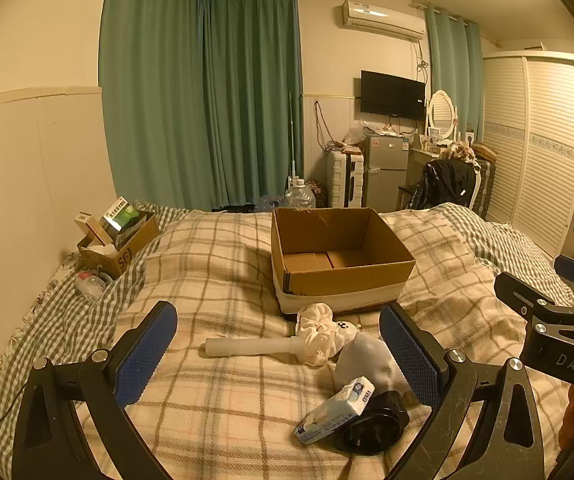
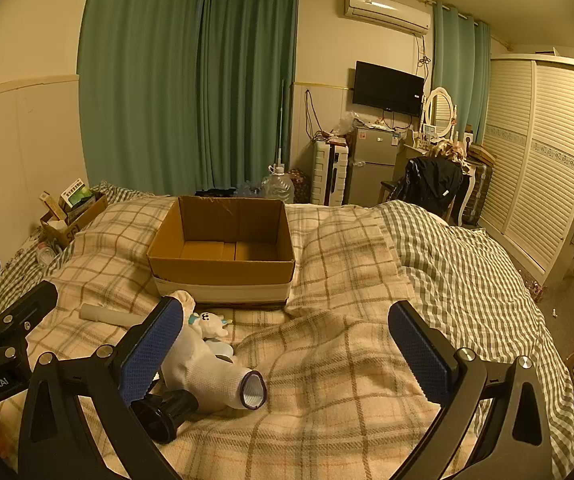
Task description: Organize objects
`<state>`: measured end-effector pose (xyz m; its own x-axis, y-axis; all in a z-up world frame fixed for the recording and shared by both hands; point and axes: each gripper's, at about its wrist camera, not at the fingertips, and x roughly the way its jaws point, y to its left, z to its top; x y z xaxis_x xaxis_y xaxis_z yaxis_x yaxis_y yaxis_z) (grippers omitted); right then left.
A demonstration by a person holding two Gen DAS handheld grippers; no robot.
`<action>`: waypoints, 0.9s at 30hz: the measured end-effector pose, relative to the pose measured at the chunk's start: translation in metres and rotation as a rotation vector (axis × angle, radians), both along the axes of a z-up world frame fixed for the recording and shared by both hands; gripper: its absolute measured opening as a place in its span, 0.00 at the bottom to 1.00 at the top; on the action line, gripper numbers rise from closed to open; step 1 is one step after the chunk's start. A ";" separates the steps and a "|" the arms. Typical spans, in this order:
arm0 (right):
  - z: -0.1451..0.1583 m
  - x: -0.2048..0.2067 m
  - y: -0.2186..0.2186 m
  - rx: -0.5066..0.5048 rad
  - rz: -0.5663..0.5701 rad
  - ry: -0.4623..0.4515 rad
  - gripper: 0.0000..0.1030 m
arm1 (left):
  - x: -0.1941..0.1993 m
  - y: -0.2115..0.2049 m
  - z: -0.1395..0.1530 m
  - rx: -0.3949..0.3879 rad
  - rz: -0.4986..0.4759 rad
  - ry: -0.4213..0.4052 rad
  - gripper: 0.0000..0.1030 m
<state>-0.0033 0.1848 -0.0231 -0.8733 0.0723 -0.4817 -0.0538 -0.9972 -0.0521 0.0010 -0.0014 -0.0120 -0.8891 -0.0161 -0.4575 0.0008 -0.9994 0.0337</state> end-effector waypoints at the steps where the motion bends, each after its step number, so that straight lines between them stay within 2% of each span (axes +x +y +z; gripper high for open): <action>1: 0.000 0.000 0.000 0.001 0.000 0.000 1.00 | 0.000 0.000 0.000 0.000 0.001 0.000 1.00; 27: 0.001 -0.001 -0.001 0.000 -0.001 0.000 1.00 | 0.000 0.001 0.000 -0.006 -0.009 -0.006 1.00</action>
<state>-0.0038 0.1839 -0.0223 -0.8735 0.0729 -0.4814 -0.0545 -0.9972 -0.0521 0.0008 -0.0009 -0.0124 -0.8865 -0.0109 -0.4626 -0.0086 -0.9992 0.0402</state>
